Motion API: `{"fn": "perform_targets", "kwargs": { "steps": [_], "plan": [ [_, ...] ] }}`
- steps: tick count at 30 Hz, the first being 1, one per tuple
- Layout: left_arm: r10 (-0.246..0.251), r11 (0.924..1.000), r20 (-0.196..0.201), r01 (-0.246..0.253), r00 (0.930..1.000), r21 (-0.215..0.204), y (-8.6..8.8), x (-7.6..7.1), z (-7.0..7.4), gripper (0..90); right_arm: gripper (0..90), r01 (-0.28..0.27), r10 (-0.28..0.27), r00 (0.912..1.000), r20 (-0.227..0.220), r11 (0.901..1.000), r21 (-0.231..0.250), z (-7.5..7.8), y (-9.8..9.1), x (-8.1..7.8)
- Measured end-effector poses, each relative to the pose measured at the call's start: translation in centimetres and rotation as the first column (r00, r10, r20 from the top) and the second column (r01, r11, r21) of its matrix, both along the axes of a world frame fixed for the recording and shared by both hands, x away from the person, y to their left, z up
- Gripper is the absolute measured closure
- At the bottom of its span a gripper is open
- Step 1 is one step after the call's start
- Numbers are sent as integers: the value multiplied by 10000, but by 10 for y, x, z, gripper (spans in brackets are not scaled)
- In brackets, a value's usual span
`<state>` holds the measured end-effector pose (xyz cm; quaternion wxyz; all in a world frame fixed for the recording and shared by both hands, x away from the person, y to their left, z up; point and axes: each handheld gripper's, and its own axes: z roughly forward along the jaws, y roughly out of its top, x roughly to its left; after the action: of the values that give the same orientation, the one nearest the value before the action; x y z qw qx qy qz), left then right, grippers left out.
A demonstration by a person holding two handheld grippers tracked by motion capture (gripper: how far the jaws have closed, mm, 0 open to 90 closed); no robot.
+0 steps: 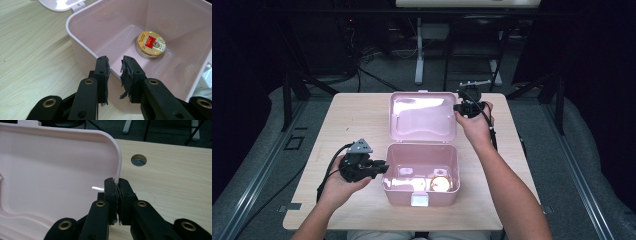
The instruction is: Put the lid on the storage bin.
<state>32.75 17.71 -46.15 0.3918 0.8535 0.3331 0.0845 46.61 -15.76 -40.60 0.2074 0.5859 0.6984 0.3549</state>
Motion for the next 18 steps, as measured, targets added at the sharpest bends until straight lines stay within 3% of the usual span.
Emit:
{"fn": "perform_targets", "kwargs": {
  "steps": [18],
  "plan": [
    [77,10000,32,-77,10000,14,-1,-1,0,744,874,-522,513,9899,1325,9986,33,17,-5,-41]
  ]
}}
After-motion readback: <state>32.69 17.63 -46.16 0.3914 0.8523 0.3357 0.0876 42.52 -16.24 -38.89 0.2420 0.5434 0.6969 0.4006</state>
